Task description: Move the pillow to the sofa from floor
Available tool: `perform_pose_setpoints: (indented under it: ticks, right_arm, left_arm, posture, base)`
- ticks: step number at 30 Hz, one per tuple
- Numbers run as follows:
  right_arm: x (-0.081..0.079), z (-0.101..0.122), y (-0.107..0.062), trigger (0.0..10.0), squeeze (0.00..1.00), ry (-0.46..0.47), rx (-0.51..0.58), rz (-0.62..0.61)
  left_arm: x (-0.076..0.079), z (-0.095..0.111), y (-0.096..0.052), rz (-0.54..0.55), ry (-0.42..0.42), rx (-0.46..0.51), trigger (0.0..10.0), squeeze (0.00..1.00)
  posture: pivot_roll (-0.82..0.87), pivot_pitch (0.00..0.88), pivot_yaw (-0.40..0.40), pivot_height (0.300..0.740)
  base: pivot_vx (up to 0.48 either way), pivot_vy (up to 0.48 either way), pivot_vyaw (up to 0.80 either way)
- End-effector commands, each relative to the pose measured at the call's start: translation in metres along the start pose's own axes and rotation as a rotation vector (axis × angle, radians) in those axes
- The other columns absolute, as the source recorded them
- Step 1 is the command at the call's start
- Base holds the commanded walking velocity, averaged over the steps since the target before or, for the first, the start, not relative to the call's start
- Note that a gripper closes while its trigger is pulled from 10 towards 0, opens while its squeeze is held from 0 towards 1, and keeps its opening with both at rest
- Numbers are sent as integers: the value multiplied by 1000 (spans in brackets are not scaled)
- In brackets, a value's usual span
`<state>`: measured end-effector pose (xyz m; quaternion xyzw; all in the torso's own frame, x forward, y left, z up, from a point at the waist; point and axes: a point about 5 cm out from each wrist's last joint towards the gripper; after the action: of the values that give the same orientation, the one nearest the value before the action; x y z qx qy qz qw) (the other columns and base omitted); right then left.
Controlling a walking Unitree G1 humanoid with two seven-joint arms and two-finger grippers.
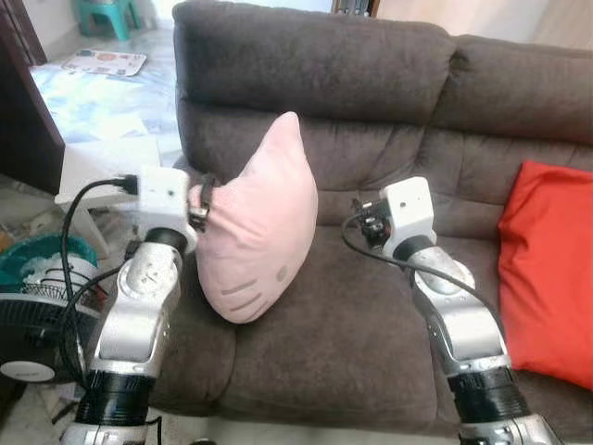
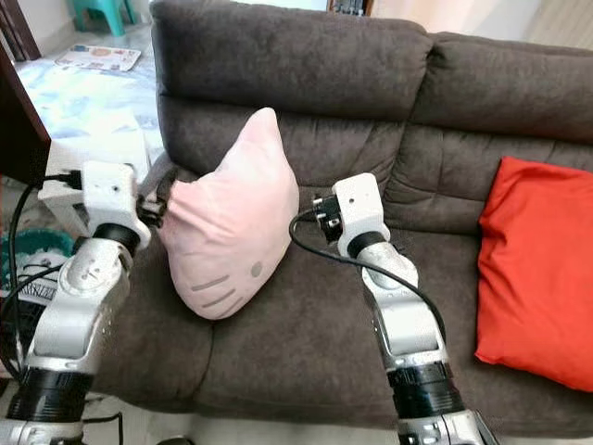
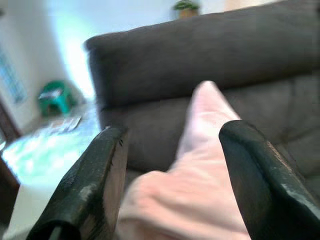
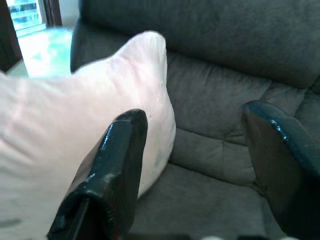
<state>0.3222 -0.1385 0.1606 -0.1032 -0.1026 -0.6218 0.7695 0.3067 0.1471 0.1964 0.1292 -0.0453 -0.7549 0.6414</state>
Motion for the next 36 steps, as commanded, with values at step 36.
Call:
perform_pose_setpoints:
  ticks: [36]
  right_arm:
    - [63,-33,-49,10000,0,50,131,-191]
  left_arm:
    - [-21,-29,-32,192,9,-92,10000,0]
  posture:
    - [111,0,4,740]
  base:
    - [0,0,0]
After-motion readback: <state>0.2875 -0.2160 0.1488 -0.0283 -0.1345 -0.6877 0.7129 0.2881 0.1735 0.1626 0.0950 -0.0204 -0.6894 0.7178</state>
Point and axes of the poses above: a point about 5 cm out from each wrist's last joint towards the gripper, its own y axis pointing out of the wrist towards the gripper, its own z axis along the axis of the wrist's last joint, x = y × z, and after that the axes turned 9 degrees about -y, right-handed
